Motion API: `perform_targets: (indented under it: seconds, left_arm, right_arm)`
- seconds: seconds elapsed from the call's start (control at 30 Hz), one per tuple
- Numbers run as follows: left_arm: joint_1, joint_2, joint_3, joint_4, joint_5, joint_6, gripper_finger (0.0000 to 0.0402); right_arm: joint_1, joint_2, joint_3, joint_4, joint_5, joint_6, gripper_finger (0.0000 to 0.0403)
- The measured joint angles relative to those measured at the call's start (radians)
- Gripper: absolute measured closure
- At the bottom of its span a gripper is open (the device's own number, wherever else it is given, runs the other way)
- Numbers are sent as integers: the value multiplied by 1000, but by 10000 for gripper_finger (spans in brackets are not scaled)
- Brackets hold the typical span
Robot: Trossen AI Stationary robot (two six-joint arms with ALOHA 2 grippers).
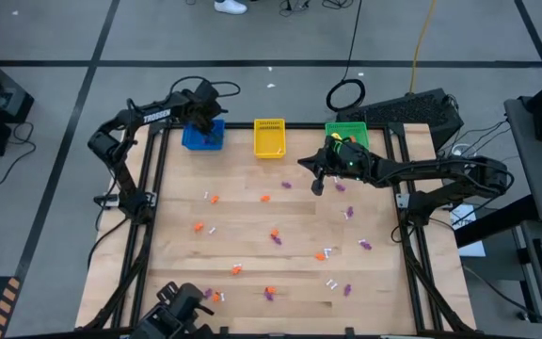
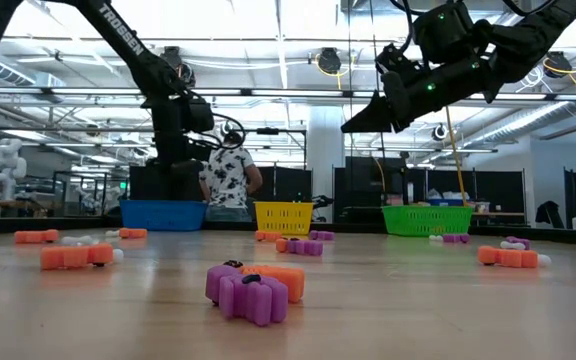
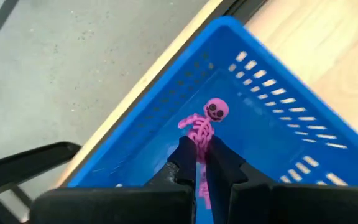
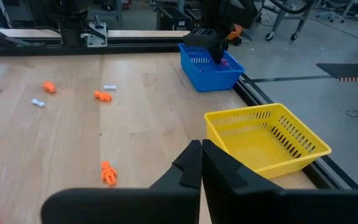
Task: Sort Halloween decoration
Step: Put the violet skeleton toy into the blue bin
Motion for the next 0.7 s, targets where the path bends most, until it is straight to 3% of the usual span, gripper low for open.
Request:
perform_targets:
  seconds: [0.7]
  left_arm:
    - [-36, 19, 0, 75, 132, -136, 391]
  right_arm:
    - [0, 0, 0, -8, 0, 3, 403]
